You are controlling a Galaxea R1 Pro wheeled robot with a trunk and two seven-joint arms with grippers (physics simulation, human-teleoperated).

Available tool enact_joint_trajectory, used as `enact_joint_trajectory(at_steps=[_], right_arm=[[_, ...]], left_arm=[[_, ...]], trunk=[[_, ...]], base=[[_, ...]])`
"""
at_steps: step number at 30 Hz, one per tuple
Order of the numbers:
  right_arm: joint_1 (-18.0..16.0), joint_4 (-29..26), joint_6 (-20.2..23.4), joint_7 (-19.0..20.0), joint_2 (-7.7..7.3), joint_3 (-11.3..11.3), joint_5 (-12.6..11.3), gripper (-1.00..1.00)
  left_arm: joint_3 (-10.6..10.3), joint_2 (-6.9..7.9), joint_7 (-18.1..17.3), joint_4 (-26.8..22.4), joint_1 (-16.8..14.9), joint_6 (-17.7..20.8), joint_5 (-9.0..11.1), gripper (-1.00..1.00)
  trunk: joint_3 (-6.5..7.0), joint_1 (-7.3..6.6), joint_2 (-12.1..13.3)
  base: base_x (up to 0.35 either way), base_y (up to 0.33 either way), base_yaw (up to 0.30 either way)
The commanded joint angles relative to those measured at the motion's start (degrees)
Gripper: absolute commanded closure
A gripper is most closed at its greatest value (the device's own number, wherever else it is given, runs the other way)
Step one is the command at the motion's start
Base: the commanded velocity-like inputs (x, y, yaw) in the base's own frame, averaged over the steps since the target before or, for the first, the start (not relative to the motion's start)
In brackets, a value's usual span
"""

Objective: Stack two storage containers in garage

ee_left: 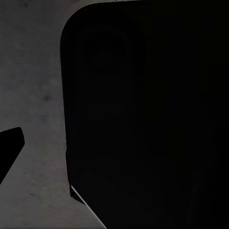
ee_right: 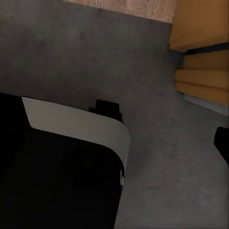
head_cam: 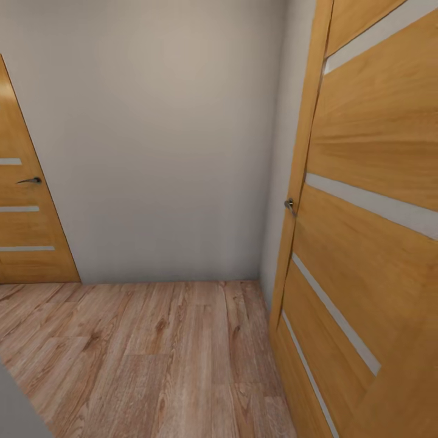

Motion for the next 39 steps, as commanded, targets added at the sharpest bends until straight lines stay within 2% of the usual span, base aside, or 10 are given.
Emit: enact_joint_trajectory(at_steps=[1,5,16,22,39], right_arm=[[-0.1,0.2,-0.3,0.0,0.04,0.5,-0.5,-1.00],[-0.1,0.2,-0.3,0.1,0.04,0.5,-0.5,-1.00],[-0.1,0.2,-0.4,0.5,-0.06,0.5,-0.3,-1.00],[-0.1,0.2,-0.4,0.5,-0.07,0.5,-0.3,-1.00],[-0.1,0.2,-0.4,0.5,-0.04,0.5,-0.3,-1.00]], left_arm=[[0.1,0.01,-0.1,0.0,0.0,0.0,0.0,-1.00],[0.1,0.01,-0.1,0.0,0.0,0.0,0.0,-1.00],[0.1,0.01,-0.1,0.0,0.0,0.0,0.0,-1.00],[0.1,-0.02,-0.1,0.0,0.0,0.0,0.0,-1.00],[0.1,-0.04,-0.2,0.0,0.0,0.0,0.0,-1.00]], trunk=[[-0.06,0.00,0.0],[-0.06,0.00,0.0],[-0.06,0.00,0.0],[-0.06,0.00,0.0],[-0.06,0.00,0.0]], base=[[0.000,-0.063,0.000],[0.000,-0.029,0.000],[0.000,0.000,0.234],[0.033,0.000,0.052],[0.265,0.000,0.002]])
